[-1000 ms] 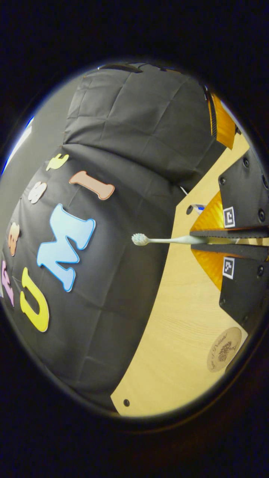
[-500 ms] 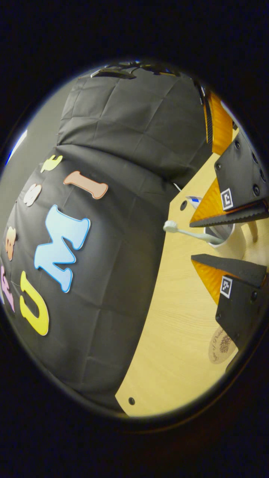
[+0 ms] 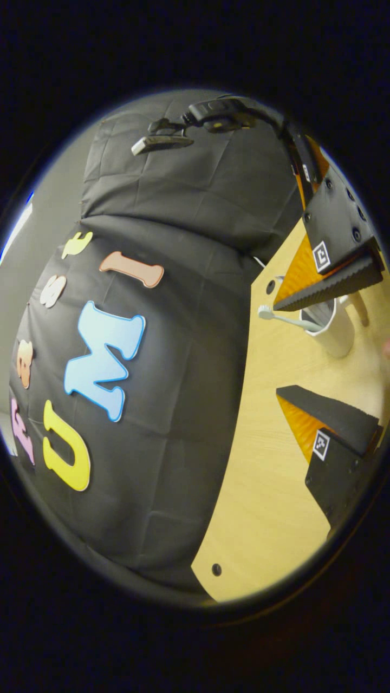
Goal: Put the toothbrush and toothpaste on the desktop into the cup, then pick up the cup and place it on the coaster on the desktop.
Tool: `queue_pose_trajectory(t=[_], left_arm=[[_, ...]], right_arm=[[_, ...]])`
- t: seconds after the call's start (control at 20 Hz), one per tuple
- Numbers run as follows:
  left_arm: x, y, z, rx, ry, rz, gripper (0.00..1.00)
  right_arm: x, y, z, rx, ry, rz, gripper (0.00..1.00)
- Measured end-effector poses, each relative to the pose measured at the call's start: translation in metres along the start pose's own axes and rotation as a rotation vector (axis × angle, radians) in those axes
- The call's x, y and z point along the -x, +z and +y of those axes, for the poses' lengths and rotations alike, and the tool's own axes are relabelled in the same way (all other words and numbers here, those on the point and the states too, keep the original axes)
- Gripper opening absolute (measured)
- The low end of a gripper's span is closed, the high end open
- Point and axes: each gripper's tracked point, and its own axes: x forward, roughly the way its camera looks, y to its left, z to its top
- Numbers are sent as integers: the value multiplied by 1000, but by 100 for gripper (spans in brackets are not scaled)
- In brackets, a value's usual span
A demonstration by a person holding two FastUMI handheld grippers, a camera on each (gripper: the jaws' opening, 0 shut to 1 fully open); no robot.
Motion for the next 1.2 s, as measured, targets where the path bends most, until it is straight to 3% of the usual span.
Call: queue_pose_trajectory(t=[0.05, 0.25, 0.3, 0.35, 0.7, 0.95, 1.0, 1.2], left_arm=[[4, 4, 3, -15, 10, -8, 96], [20, 22, 18, -72, 48, -42, 95], [24, 24, 20, -80, 52, -46, 99], [27, 27, 22, -87, 53, -49, 95], [47, 26, 42, -135, 75, -50, 95], [56, 18, 60, -113, 109, -25, 95], [58, 15, 63, -111, 115, -22, 92], [59, 12, 71, -102, 139, -11, 95]], right_arm=[[-3, -5, 2, -10, 1, 38, 83], [-17, -17, 9, -10, -22, 157, 83], [-22, -19, 9, 4, -33, 186, 83], [-26, -20, 10, 13, -39, 208, 83], [-61, -42, 17, 34, -94, 359, 83], [-81, -60, 18, 62, -111, 443, 83], [-84, -62, 17, 69, -116, 453, 84], [-95, -70, 11, 84, -128, 493, 81]])
